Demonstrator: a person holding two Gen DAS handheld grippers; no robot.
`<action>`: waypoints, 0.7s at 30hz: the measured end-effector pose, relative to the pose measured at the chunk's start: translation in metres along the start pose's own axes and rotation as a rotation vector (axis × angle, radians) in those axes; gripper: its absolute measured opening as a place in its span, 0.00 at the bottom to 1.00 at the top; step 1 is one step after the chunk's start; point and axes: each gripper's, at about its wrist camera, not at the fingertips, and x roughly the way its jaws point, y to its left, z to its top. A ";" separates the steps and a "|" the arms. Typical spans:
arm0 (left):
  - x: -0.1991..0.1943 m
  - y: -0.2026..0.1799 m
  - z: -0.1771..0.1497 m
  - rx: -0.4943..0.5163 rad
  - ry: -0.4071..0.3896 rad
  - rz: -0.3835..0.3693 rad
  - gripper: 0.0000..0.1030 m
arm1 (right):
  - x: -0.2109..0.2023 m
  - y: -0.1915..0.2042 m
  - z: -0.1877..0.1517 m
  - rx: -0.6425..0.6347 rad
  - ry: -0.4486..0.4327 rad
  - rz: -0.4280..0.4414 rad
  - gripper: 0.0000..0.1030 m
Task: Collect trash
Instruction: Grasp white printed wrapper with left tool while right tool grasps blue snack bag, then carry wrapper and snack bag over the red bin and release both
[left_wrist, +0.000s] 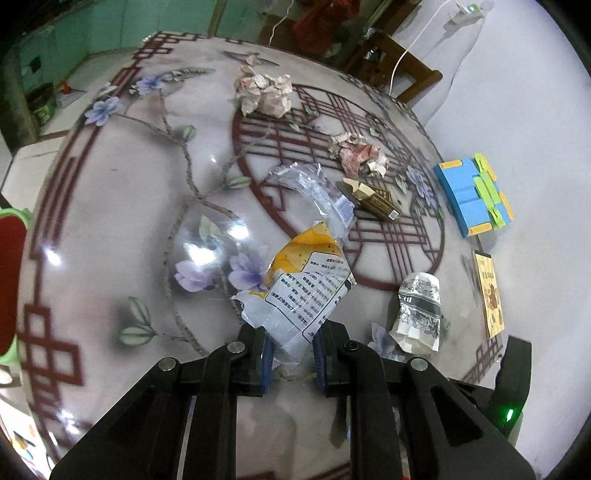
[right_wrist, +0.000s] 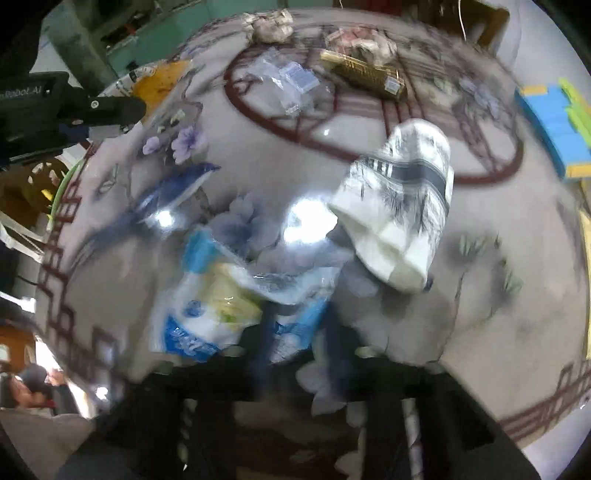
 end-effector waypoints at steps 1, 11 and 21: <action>-0.003 0.001 0.000 0.006 -0.007 0.010 0.17 | 0.001 -0.006 0.003 0.038 0.006 0.036 0.06; -0.039 0.016 0.005 0.035 -0.089 0.122 0.17 | -0.039 -0.020 0.043 0.183 -0.134 0.173 0.02; -0.069 0.039 0.007 0.020 -0.141 0.182 0.17 | -0.077 0.022 0.086 0.147 -0.259 0.232 0.02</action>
